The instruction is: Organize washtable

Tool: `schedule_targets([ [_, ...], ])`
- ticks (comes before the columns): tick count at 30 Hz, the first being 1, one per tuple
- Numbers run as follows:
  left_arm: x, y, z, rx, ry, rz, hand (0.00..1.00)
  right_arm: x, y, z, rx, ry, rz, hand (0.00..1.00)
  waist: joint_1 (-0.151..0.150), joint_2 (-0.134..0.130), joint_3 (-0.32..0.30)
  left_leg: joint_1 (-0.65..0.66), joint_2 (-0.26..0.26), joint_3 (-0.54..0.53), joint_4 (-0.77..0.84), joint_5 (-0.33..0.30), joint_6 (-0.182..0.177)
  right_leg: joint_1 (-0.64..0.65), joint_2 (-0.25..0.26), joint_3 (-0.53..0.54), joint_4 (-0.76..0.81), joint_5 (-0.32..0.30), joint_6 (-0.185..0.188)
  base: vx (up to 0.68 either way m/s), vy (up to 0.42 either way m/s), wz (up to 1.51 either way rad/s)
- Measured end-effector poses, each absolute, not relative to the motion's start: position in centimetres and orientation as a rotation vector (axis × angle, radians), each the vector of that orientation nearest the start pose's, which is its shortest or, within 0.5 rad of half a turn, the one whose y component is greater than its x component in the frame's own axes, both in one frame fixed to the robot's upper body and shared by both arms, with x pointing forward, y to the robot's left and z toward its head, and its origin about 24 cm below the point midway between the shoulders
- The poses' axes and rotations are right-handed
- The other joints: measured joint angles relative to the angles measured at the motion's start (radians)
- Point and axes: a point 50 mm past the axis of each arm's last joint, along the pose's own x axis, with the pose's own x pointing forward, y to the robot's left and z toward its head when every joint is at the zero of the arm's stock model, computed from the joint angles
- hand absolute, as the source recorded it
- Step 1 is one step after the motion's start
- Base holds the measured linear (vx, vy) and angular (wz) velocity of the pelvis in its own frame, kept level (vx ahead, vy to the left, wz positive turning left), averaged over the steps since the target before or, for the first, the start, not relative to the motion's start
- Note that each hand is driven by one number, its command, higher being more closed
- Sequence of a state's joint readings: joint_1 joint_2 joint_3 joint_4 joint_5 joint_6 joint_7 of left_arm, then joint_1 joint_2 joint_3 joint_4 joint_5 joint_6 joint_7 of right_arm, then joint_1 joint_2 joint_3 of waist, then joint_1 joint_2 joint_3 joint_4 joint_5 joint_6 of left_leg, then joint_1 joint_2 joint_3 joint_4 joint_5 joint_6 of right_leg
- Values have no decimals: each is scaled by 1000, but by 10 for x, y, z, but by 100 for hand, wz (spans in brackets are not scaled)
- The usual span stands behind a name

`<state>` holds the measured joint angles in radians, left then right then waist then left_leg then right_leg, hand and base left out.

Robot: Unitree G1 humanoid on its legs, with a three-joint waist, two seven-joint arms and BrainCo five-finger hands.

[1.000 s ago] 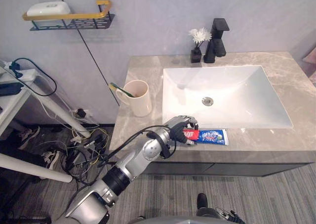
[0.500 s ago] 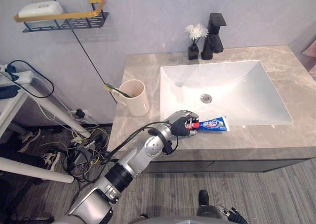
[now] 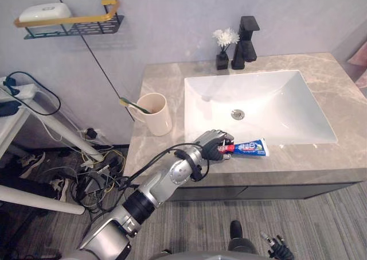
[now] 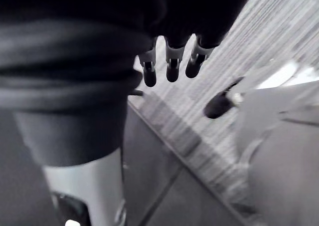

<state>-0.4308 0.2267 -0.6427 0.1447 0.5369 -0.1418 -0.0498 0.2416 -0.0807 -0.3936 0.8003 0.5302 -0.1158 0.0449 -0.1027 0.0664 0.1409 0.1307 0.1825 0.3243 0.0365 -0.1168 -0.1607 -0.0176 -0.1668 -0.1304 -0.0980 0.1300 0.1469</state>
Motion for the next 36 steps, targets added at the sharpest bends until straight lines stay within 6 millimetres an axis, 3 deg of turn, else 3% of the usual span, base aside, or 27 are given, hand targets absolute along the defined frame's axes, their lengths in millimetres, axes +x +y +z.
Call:
schedule_targets([
  [4, 269, 12, 97, 867, -528, -718, 100, 95, -277, -97, 548, 430, -774, 0, -3, -14, -2, -1, -7, 72, 0, -1, 1, -50, 7, 75, 6, 22, -2, -22, 11, -56],
  [9, 263, 6, 130, 795, -661, -670, 100, 107, -310, -32, 574, -12, -873, 0, -16, -22, -2, 24, -13, 144, 5, -10, 1, -69, 19, 153, 6, 44, -2, -50, 2, -48],
  [10, 263, 8, 143, 758, -705, -622, 100, 107, -316, -11, 568, -146, -890, 0, -13, -24, -1, 32, -12, 163, 15, -18, 1, -70, 23, 173, 6, 47, -1, -60, -8, -34],
  [16, 248, 15, 182, 671, -885, -537, 100, 115, -317, 75, 475, -582, -831, 0, -4, -29, -58, 32, -12, 181, 30, -29, -1, -80, 26, 190, 6, 49, -3, -33, -6, -14],
  [17, 247, 15, 185, 655, -898, -535, 100, 118, -314, 82, 474, -612, -811, 0, 0, -35, -62, 31, -12, 180, 30, -29, -1, -80, 25, 189, 6, 49, -3, 3, 7, 5],
  [22, 237, 14, 200, 525, -957, -531, 100, 160, -276, 95, 586, -651, -585, 0, 30, -41, -97, 14, -10, 127, 40, -27, -1, -63, 14, 142, 6, 48, -5, 0, 5, 28],
  [27, 237, 28, 215, 436, -994, -437, 100, 215, -197, 111, 707, -558, -104, 0, 77, -46, -102, -15, -10, 32, 41, -3, 4, -35, -1, 57, 6, 46, -8, 1, -14, 50],
  [32, 241, 37, 218, 410, -998, -345, 100, 234, -156, 132, 749, -570, 162, 0, 116, -62, -105, -20, -15, -16, 40, 4, 11, -4, -15, -5, 6, 45, -8, -20, -5, 32],
  [36, 242, 38, 218, 398, -1000, -316, 100, 241, -135, 145, 827, -586, 299, 0, 115, -92, -124, -27, -14, -39, 37, 9, 11, 4, -16, -30, 6, 39, -12, -15, -9, 18],
])
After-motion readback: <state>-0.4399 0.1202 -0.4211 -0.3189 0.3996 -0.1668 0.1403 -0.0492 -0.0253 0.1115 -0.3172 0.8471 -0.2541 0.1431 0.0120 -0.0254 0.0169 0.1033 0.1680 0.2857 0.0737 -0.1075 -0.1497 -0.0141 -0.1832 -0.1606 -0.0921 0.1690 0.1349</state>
